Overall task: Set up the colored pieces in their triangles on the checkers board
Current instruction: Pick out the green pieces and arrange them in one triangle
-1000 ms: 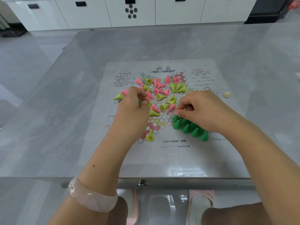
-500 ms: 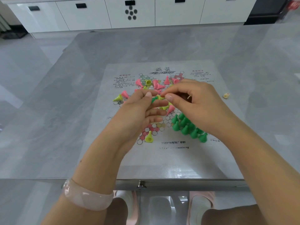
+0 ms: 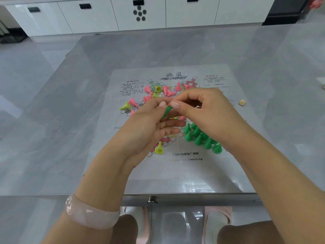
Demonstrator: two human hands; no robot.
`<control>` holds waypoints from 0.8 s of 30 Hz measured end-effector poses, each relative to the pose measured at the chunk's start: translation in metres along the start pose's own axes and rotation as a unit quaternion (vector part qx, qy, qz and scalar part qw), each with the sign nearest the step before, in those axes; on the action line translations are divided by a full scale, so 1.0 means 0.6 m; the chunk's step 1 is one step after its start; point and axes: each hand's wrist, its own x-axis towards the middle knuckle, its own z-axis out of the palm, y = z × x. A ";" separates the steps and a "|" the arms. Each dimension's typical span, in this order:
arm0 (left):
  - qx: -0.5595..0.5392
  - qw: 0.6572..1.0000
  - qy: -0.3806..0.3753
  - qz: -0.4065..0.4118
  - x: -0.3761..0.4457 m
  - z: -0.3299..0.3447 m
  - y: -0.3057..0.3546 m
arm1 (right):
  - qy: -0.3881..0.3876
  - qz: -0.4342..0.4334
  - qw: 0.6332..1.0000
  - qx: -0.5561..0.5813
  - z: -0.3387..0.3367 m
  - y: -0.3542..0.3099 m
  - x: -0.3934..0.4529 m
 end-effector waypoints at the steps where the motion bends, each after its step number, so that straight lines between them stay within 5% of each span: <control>1: -0.006 1.000 -0.002 0.001 0.000 0.000 0.000 | 0.000 0.001 1.000 0.012 0.000 0.000 0.000; 4: 0.001 1.000 0.005 0.000 -0.002 0.001 0.000 | -0.001 0.002 1.000 0.015 0.001 -0.001 0.000; 7: 0.132 0.988 0.083 0.002 -0.003 -0.004 0.001 | -0.002 0.001 1.000 0.008 -0.009 -0.002 0.001; 10: 0.392 0.904 0.163 0.046 -0.009 -0.021 0.000 | 0.021 0.000 0.999 -0.031 -0.029 0.004 0.003; 12: 0.537 0.830 0.144 0.044 -0.017 -0.026 -0.006 | 0.020 0.000 0.996 -0.090 -0.039 0.011 0.004; 17: 0.647 0.758 0.081 -0.021 -0.028 -0.022 -0.028 | -0.060 -0.005 0.963 -0.263 -0.031 0.022 0.005; 24: 0.635 0.766 0.095 -0.016 -0.021 -0.030 -0.027 | -0.082 -0.016 0.940 -0.331 -0.017 0.031 0.008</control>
